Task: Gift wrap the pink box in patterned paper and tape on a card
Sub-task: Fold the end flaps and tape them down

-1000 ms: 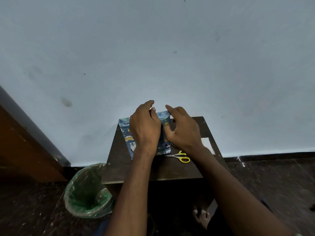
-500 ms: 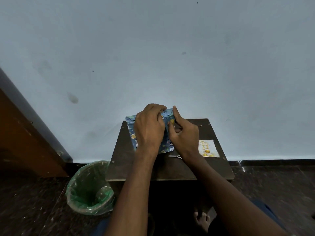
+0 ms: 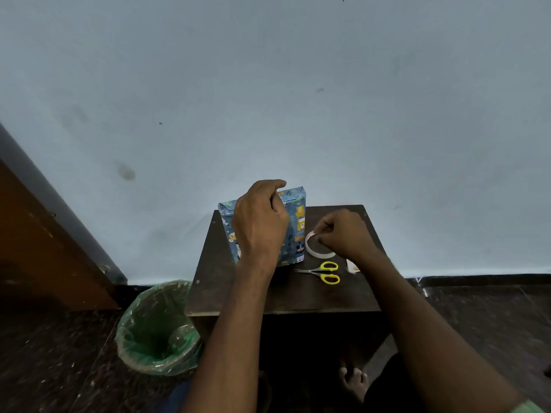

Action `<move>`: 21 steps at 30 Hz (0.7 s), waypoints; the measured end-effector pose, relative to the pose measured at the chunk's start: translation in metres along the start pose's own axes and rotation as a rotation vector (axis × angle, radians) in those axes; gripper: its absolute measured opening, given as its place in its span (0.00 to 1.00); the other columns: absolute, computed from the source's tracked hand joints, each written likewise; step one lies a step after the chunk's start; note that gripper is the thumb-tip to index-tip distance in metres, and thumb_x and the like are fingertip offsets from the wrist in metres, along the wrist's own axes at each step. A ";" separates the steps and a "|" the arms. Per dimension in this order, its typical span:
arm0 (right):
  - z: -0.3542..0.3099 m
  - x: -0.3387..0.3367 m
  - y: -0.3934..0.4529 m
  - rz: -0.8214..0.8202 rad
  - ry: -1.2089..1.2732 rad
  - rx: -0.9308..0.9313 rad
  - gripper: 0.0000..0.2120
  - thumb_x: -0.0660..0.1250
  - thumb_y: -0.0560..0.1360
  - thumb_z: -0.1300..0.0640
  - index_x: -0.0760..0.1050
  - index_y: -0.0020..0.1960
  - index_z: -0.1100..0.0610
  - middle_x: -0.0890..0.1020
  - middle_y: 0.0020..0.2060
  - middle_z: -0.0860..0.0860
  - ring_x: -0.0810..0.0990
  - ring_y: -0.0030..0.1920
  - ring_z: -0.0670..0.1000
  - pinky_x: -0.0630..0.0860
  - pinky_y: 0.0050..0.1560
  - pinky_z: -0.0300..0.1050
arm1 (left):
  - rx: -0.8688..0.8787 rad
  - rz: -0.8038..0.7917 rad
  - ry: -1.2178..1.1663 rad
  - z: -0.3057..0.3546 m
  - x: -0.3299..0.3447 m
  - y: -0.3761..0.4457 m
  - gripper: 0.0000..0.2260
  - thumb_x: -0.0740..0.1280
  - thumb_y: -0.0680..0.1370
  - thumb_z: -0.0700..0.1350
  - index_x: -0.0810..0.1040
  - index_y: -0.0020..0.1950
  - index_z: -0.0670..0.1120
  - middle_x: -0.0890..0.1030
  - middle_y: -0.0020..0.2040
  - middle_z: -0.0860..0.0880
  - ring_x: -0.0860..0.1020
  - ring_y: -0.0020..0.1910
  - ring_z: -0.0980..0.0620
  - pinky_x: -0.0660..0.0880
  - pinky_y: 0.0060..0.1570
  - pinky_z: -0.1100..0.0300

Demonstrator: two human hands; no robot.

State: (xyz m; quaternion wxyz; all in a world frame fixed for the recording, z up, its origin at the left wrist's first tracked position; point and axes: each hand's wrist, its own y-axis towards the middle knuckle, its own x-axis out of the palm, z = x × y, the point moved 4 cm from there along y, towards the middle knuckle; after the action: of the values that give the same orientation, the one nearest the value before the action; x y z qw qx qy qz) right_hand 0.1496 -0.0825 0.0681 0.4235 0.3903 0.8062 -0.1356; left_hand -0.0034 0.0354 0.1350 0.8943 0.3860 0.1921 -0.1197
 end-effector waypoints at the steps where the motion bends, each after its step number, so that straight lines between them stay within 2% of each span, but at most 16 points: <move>1: 0.007 0.006 0.001 0.002 -0.098 0.061 0.05 0.72 0.70 0.63 0.86 0.40 0.55 0.86 0.36 0.50 0.86 0.43 0.53 0.80 0.44 0.45 | -0.024 0.005 -0.009 0.000 0.000 0.000 0.15 0.65 0.80 0.36 0.87 0.58 0.50 0.87 0.57 0.54 0.84 0.55 0.51 0.75 0.50 0.61; 3: 0.014 0.019 0.002 -0.022 -0.171 0.145 0.03 0.71 0.69 0.60 0.82 0.39 0.59 0.84 0.36 0.54 0.83 0.41 0.58 0.77 0.41 0.45 | -0.048 0.001 -0.008 0.001 0.000 0.000 0.15 0.66 0.80 0.37 0.87 0.59 0.51 0.87 0.57 0.55 0.84 0.55 0.51 0.71 0.49 0.64; 6: 0.017 0.036 0.006 -0.061 -0.259 0.127 0.13 0.75 0.71 0.54 0.74 0.35 0.59 0.76 0.32 0.53 0.77 0.38 0.58 0.70 0.34 0.42 | -0.060 0.000 -0.004 0.002 0.000 0.000 0.14 0.67 0.80 0.37 0.87 0.59 0.51 0.87 0.56 0.55 0.84 0.54 0.52 0.70 0.48 0.65; 8: 0.017 0.043 0.008 -0.060 -0.290 0.087 0.20 0.74 0.73 0.55 0.65 0.31 0.55 0.70 0.28 0.51 0.74 0.37 0.57 0.65 0.30 0.42 | -0.066 0.002 -0.004 0.001 -0.001 0.001 0.14 0.67 0.80 0.37 0.88 0.58 0.51 0.87 0.56 0.54 0.84 0.53 0.52 0.70 0.47 0.65; 9: 0.017 0.045 0.009 -0.048 -0.276 0.084 0.20 0.73 0.73 0.56 0.64 0.30 0.55 0.70 0.28 0.51 0.75 0.36 0.57 0.67 0.31 0.43 | -0.067 0.002 -0.002 0.001 -0.001 0.001 0.14 0.67 0.80 0.37 0.88 0.58 0.51 0.87 0.56 0.54 0.84 0.53 0.52 0.70 0.47 0.64; 12: 0.016 0.036 0.009 -0.007 -0.153 0.133 0.13 0.72 0.73 0.59 0.75 0.31 0.58 0.79 0.30 0.54 0.81 0.37 0.57 0.73 0.37 0.44 | -0.058 -0.009 0.009 0.001 -0.002 0.002 0.15 0.67 0.80 0.37 0.88 0.58 0.52 0.88 0.55 0.54 0.84 0.52 0.51 0.71 0.46 0.63; 16: 0.009 0.006 0.003 0.134 0.061 0.134 0.09 0.71 0.73 0.62 0.84 0.34 0.57 0.84 0.32 0.51 0.84 0.39 0.54 0.72 0.38 0.42 | 0.001 -0.059 0.066 0.008 -0.004 0.002 0.16 0.66 0.79 0.37 0.87 0.59 0.52 0.87 0.57 0.53 0.85 0.53 0.48 0.78 0.51 0.56; 19: 0.000 -0.006 -0.011 0.161 0.376 0.105 0.08 0.73 0.74 0.59 0.83 0.36 0.55 0.85 0.30 0.49 0.86 0.37 0.50 0.83 0.47 0.51 | 0.040 -0.118 0.086 0.012 -0.007 0.005 0.16 0.67 0.79 0.38 0.87 0.61 0.53 0.87 0.57 0.55 0.84 0.54 0.51 0.76 0.51 0.58; 21: -0.008 -0.012 -0.019 0.188 0.556 0.062 0.06 0.73 0.74 0.59 0.83 0.38 0.56 0.86 0.32 0.51 0.87 0.38 0.50 0.85 0.52 0.58 | 0.016 -0.153 0.071 0.011 -0.008 0.005 0.17 0.68 0.78 0.39 0.86 0.61 0.56 0.87 0.54 0.57 0.83 0.53 0.53 0.73 0.48 0.61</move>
State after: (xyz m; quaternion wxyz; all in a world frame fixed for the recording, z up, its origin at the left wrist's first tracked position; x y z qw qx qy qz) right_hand 0.1351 -0.0968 0.0805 0.1852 0.4981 0.8471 -0.0082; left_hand -0.0055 0.0312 0.1489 0.8720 0.3814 0.2516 -0.1757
